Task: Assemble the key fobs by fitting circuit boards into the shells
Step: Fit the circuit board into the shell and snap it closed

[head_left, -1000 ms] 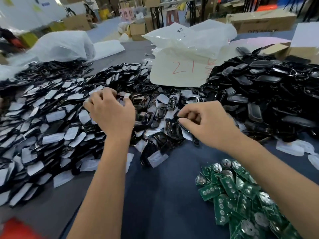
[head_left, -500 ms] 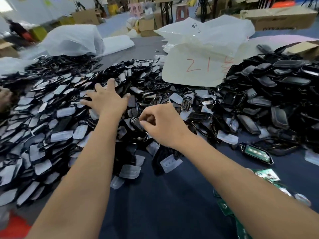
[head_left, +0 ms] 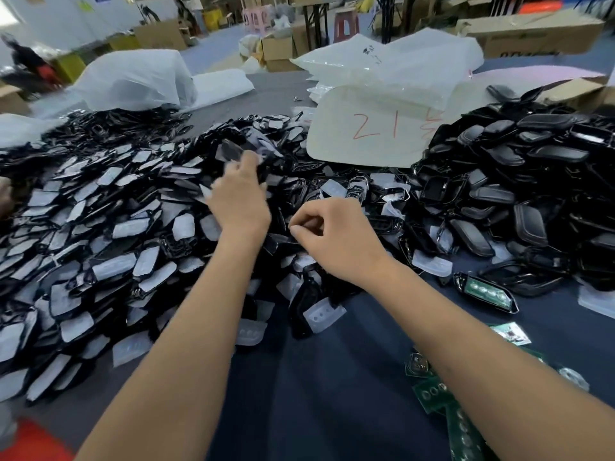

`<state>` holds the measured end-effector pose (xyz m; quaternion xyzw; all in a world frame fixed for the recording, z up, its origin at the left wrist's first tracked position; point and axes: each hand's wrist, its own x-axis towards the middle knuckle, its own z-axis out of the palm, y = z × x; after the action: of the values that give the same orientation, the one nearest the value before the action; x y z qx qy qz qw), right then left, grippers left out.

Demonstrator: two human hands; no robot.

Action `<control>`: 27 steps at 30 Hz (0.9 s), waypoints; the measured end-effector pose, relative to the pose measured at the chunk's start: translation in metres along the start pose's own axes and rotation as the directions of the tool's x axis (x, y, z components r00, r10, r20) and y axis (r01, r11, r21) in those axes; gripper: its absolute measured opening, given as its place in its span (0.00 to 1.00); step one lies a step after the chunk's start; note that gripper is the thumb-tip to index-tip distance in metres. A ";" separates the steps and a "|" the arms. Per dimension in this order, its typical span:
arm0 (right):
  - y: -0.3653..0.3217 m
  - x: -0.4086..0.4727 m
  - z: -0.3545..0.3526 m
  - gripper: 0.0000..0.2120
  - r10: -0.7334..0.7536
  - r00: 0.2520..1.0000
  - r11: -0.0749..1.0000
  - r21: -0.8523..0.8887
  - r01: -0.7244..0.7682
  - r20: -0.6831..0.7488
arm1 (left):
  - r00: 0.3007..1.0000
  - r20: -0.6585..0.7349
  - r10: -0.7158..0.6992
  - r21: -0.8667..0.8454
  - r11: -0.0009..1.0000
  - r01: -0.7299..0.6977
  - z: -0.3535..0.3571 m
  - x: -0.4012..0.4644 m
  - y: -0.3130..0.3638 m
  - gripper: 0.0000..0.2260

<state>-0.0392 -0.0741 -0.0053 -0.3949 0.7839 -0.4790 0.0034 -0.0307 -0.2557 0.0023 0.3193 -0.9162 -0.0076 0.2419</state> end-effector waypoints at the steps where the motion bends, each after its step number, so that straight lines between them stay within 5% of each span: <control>1: 0.000 0.000 -0.002 0.05 0.002 1.000 1.000 0.001 -0.002 -0.008 | 0.999 0.015 0.045 -0.003 0.999 -0.045 0.001 -0.006 0.010 0.16; 9: 0.008 -0.001 -0.028 0.05 0.024 0.983 0.997 -0.062 -0.036 -0.181 | 0.983 0.040 0.177 -0.083 0.981 -0.173 0.002 -0.036 0.053 0.15; 13: 0.016 0.001 -0.040 0.06 0.121 0.900 0.985 -0.065 -0.162 -0.419 | 0.946 0.018 0.323 -0.181 0.932 -0.314 -0.001 -0.054 0.060 0.19; 17: 0.026 0.000 -0.050 0.05 0.227 0.830 0.961 -0.021 -0.276 -0.510 | 0.899 0.101 0.427 -0.391 0.847 -0.359 -0.002 -0.054 0.059 0.26; 23: 0.035 0.000 -0.058 0.12 0.206 0.907 0.957 -0.119 -0.265 -0.367 | 0.820 0.173 0.546 -0.637 0.697 -0.330 -0.017 -0.046 0.060 0.30; 27: 0.035 -0.004 -0.056 0.11 0.073 0.961 0.937 -0.312 -0.157 -0.266 | 0.791 0.261 0.554 -0.660 0.700 -0.273 -0.034 -0.039 0.053 0.41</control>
<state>-0.0798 -0.0214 -0.0030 -0.2795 0.8690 -0.3860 -0.1333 -0.0200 -0.1858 0.0247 -0.0033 -0.9452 -0.3076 0.1098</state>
